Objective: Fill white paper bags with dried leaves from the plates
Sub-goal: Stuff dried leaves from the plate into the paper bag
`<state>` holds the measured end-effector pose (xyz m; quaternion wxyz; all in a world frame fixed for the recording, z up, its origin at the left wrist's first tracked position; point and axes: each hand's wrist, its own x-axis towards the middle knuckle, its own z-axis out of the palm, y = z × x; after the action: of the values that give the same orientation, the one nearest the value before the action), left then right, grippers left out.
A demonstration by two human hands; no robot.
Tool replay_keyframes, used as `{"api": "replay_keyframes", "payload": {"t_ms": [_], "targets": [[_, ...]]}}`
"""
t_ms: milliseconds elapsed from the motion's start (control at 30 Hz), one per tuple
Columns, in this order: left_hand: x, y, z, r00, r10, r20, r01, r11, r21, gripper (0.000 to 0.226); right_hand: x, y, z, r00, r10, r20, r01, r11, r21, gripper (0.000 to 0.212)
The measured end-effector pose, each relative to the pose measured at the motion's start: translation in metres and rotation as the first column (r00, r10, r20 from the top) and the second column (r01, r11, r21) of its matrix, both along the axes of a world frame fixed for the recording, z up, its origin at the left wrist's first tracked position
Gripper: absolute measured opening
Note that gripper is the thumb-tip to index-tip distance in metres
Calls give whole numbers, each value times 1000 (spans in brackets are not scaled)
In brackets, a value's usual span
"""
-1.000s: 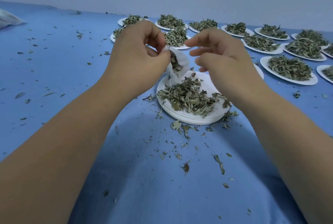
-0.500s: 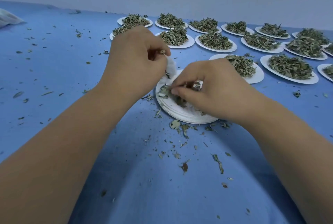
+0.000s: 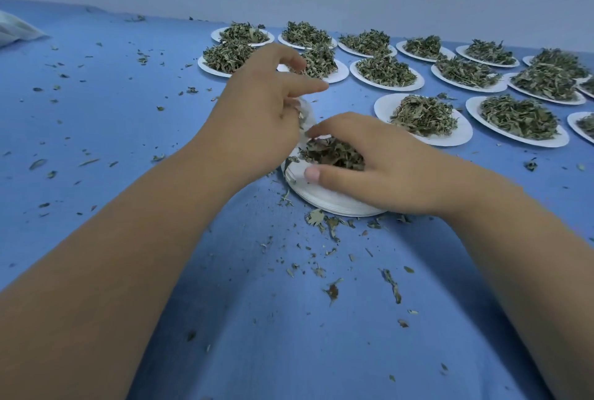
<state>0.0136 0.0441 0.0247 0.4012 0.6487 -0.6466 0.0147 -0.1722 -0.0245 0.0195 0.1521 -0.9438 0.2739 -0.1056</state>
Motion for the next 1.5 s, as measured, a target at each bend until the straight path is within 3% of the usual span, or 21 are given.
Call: {"api": "replay_keyframes", "payload": {"t_ms": [67, 200, 300, 433, 600, 700, 867, 1000, 1167, 1300, 1400, 1500], "targets": [[0, 0, -2, 998, 19, 53, -19, 1000, -5, 38, 3, -1, -4, 999, 26, -32, -27, 999, -21, 53], [1, 2, 0, 997, 79, 27, -77, 994, -77, 20, 4, -4, -4, 992, -9, 127, 23, 994, -104, 21], [0, 1, 2, 998, 52, 24, -50, 996, -76, 31, 2, -3, -2, 983, -49, 175, 72, 989, -128, 25], [-2, 2, 2, 998, 58, 2, -58, 997, -50, 35, 4, 2, -7, 995, -54, -86, 45, 993, -106, 56], [-5, 2, 5, 992, 10, -123, -13, 1000, -24, 42, 9, 0, -12, 993, -44, 108, 50, 997, -56, 22], [-6, 4, 5, 974, 7, -226, -9, 1000, -10, 42, 10, -3, -12, 985, -71, 156, 81, 995, -61, 16], [-10, 8, 9, 929, -29, -370, 44, 999, 32, 36, 3, -7, -5, 958, -173, 227, 188, 981, -45, 30], [1, 10, 17, 902, -52, -428, 65, 998, 16, 44, -9, -11, 3, 996, -67, 59, 69, 997, -41, 54], [21, 13, 14, 990, -122, -77, 138, 958, 251, 84, -37, -23, 19, 993, 26, -115, -19, 998, 61, 60], [31, 3, 18, 989, -143, -19, 132, 842, 523, 109, -38, -26, 18, 992, 54, -113, -48, 998, 51, 58], [41, -14, 24, 974, -205, 95, 111, 802, 587, 116, -35, -28, 15, 996, 32, -83, -31, 999, 7, 51], [48, -29, 23, 972, -223, 74, 127, 762, 635, 115, -33, -29, 10, 1000, 9, 9, -9, 1000, -12, 39]]}}
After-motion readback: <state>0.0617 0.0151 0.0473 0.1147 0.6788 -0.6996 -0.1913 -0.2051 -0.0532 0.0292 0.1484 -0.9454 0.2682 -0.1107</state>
